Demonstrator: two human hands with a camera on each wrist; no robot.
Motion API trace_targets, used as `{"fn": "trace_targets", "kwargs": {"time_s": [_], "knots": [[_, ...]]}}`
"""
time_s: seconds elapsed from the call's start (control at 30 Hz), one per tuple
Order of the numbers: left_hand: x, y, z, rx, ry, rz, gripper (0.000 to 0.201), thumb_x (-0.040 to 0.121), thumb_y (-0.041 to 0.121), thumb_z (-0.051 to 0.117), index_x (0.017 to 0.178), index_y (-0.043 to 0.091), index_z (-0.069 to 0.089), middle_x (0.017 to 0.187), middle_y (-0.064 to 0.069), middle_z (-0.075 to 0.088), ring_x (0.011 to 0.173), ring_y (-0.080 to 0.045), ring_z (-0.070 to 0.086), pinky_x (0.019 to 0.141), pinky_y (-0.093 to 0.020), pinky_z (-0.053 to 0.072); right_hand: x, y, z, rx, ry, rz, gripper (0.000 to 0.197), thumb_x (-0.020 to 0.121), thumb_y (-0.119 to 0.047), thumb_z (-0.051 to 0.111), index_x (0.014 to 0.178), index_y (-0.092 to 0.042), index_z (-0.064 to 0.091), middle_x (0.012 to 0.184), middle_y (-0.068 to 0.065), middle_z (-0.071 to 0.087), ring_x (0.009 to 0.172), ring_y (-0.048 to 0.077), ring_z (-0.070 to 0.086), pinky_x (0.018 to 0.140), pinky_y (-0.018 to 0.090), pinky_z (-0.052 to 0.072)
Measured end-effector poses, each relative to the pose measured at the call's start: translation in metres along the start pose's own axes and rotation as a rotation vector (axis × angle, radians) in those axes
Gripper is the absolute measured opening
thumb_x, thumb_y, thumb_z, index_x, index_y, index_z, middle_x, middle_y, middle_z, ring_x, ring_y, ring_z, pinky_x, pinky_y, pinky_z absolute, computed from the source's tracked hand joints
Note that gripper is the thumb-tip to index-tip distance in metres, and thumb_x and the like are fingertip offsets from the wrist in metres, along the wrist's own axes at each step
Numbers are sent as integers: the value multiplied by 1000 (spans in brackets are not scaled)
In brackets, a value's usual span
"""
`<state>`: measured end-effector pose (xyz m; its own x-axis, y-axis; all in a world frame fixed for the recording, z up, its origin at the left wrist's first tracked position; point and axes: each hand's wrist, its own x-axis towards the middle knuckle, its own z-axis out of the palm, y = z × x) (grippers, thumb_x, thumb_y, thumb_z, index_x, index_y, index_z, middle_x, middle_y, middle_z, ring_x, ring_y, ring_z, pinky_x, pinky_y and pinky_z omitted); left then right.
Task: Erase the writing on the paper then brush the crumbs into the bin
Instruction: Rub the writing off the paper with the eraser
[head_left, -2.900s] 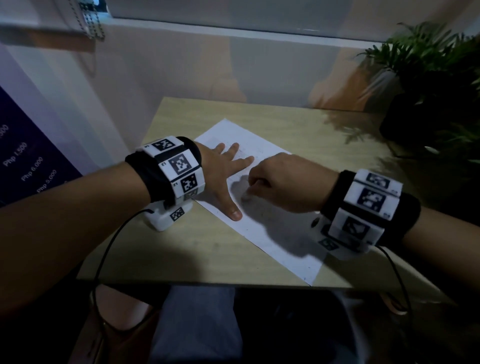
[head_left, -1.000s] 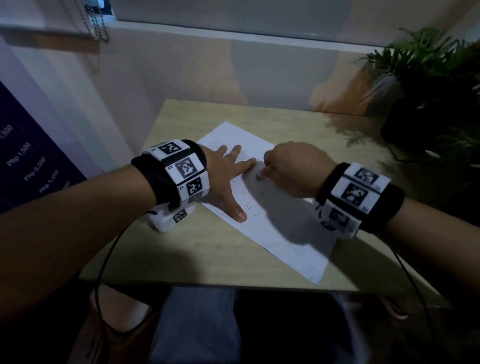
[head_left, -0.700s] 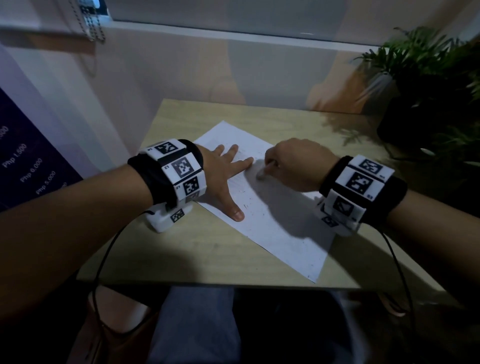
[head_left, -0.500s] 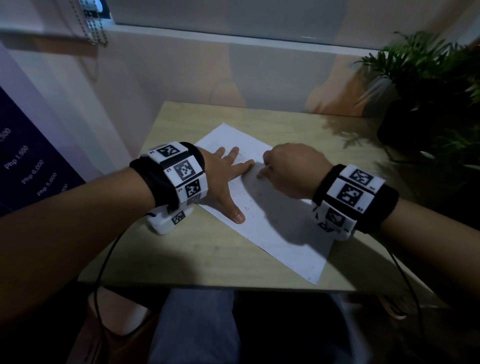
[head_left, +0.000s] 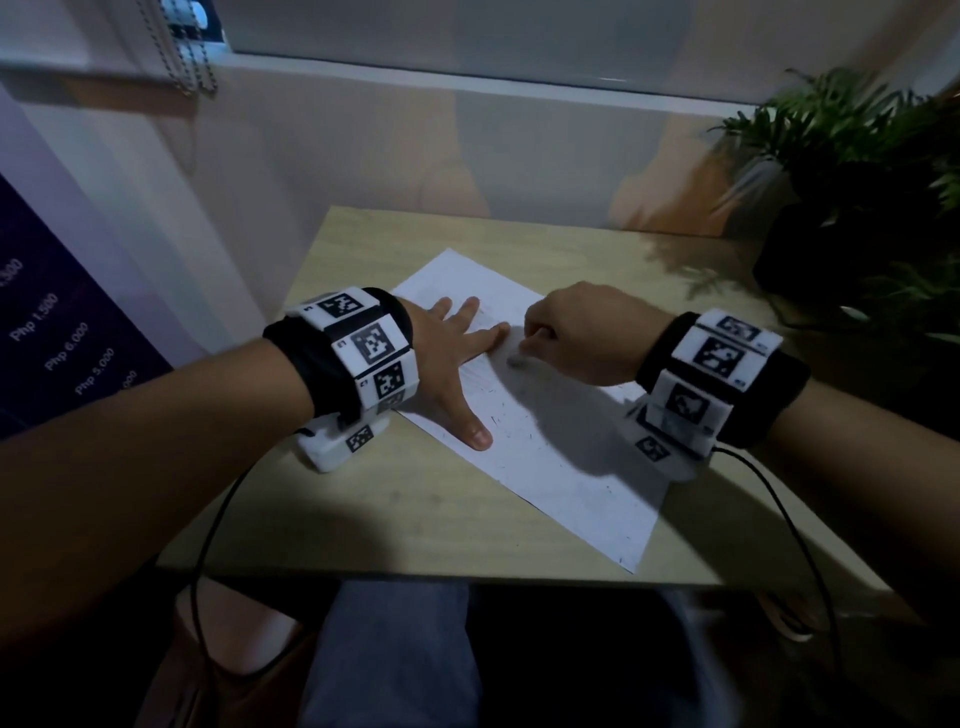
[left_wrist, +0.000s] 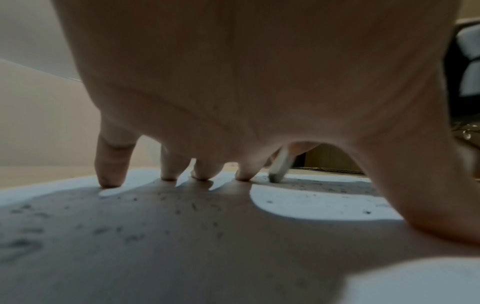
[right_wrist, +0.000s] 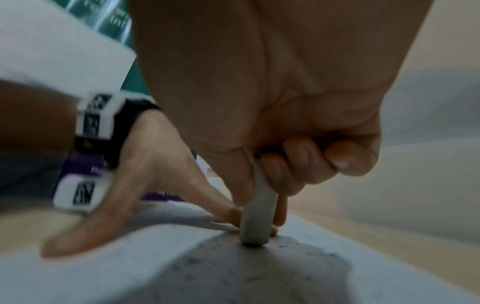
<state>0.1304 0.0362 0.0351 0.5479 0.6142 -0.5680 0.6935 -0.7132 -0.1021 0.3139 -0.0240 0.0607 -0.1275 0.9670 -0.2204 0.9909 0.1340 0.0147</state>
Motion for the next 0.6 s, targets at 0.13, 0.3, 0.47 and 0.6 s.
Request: {"fn": "trace_targets", "kwargs": {"time_s": [0.13, 0.3, 0.47, 0.6], "knots": [[0, -1, 1, -2, 5, 19, 148, 37, 110, 39, 149, 46, -33, 162, 3, -36, 156, -26, -18, 123, -61, 6, 10, 25, -6, 31, 24, 106, 35, 99, -45, 53, 94, -14, 69, 93, 5, 68, 84, 29, 61, 76, 37, 53], [-1, -1, 0, -4, -1, 18, 150, 32, 109, 38, 149, 47, -33, 163, 2, -36, 156, -28, -17, 123, -63, 8, 5, 12, 11, -152, 110, 47, 36, 102, -38, 47, 96, -8, 65, 94, 13, 65, 85, 35, 62, 67, 36, 47], [-2, 0, 1, -6, 6, 26, 148, 36, 107, 41, 150, 47, -32, 163, 3, -36, 156, -27, -17, 122, -61, 6, 2, 31, 4, 2, 50, 54, 32, 99, -43, 51, 95, -17, 69, 94, 6, 67, 84, 31, 60, 71, 36, 49], [-2, 2, 2, -23, 17, 15, 139, 45, 107, 39, 151, 48, -29, 163, 4, -35, 156, -25, -18, 124, -61, 5, 4, 56, -2, -43, 117, 130, 30, 100, -38, 49, 92, -16, 68, 90, 7, 68, 77, 28, 60, 70, 37, 51]]}}
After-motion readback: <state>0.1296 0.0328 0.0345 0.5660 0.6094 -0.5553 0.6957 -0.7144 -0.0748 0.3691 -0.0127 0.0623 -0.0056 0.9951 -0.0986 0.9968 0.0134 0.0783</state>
